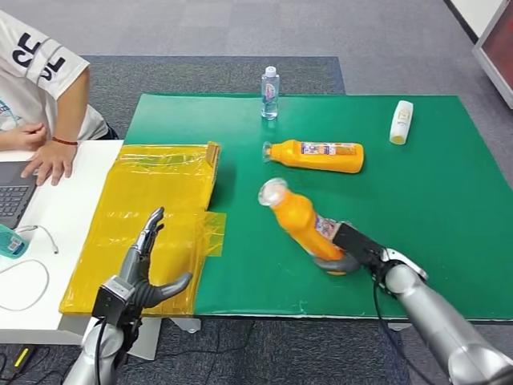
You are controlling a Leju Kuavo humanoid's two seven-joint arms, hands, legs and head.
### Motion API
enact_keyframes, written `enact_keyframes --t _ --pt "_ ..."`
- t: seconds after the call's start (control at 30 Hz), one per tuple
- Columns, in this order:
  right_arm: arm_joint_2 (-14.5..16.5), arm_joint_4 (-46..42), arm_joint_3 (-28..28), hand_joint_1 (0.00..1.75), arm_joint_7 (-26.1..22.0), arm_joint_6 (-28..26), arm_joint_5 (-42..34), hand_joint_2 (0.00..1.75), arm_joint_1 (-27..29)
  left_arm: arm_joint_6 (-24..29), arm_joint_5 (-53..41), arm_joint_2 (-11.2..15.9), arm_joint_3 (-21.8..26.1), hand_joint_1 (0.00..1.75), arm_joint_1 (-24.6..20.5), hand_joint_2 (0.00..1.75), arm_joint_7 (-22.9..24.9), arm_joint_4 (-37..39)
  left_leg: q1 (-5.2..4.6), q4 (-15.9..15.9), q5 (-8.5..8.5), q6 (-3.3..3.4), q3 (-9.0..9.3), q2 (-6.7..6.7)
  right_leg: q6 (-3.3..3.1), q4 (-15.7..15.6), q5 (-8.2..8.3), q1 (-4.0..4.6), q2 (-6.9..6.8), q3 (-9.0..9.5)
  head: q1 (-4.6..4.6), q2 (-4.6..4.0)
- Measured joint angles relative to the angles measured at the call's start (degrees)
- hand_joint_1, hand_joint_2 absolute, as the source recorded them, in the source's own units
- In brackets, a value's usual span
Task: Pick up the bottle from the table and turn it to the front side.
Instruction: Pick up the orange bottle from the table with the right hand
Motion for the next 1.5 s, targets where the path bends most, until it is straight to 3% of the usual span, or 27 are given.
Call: enact_keyframes --t 0.13,0.3,0.67,0.87,1.1,1.27,1.5 --pt "-0.4 -9.0 -11.0 1.75 -1.1 7.1 -9.1 1.75 9.6 0.0 0.0 0.1 0.5 0.00 0.9 1.75 -0.1 -0.7 0.00 0.0 -0.08 -0.05 -0.13 0.00 -0.04 0.0 -0.06 0.00 0.01 -0.18 -0.02 0.00" --pt "0.0 -17.6 -20.4 1.75 -1.9 12.5 -15.6 1.75 17.0 0.0 0.0 0.2 0.8 0.00 1.9 1.75 -0.1 -1.9 0.00 0.0 -0.13 -0.05 -0.21 -0.01 0.00 0.0 -0.21 0.00 -0.04 -0.23 0.00 0.00" --pt "2.1 -26.5 -28.6 1.75 -1.5 16.0 -17.4 1.75 23.1 -0.1 -0.6 0.2 1.2 0.00 2.4 1.75 0.2 -3.1 -0.01 0.0 -0.16 -0.04 -0.24 0.00 0.02 0.0 -0.22 -0.01 -0.03 -0.27 -0.02 0.00" --pt "3.1 -28.8 -29.1 1.75 -1.6 16.2 -16.3 1.75 24.3 -0.9 -0.5 0.2 1.2 0.00 2.4 1.75 0.8 -3.2 -0.01 0.0 -0.16 -0.04 -0.24 0.00 0.02 0.0 -0.23 -0.01 -0.02 -0.28 -0.01 0.00" --pt "3.5 -31.1 -27.3 1.75 -2.5 16.1 -12.0 1.75 24.0 -9.7 4.7 0.9 0.6 0.00 1.2 1.75 0.6 -2.8 -0.01 0.0 -0.15 -0.05 -0.26 0.00 0.02 0.0 -0.22 -0.01 -0.02 -0.29 0.00 0.00" --pt "3.3 -31.0 -22.2 1.75 -3.0 16.1 -9.6 1.75 20.1 -24.7 11.9 6.0 -3.2 0.00 -2.2 1.75 0.2 -1.7 0.01 0.0 -0.05 -0.14 -0.27 0.03 -0.12 0.0 -0.12 0.01 0.01 -0.37 -0.01 0.00" --pt "2.9 -28.5 -12.6 1.75 -3.6 14.7 -9.5 1.75 12.8 -28.5 12.9 14.3 -9.9 0.00 -8.7 1.75 0.0 -0.6 0.05 0.0 0.08 -0.19 -0.28 0.04 -0.18 0.1 -0.07 0.07 0.00 -0.42 -0.02 0.00"
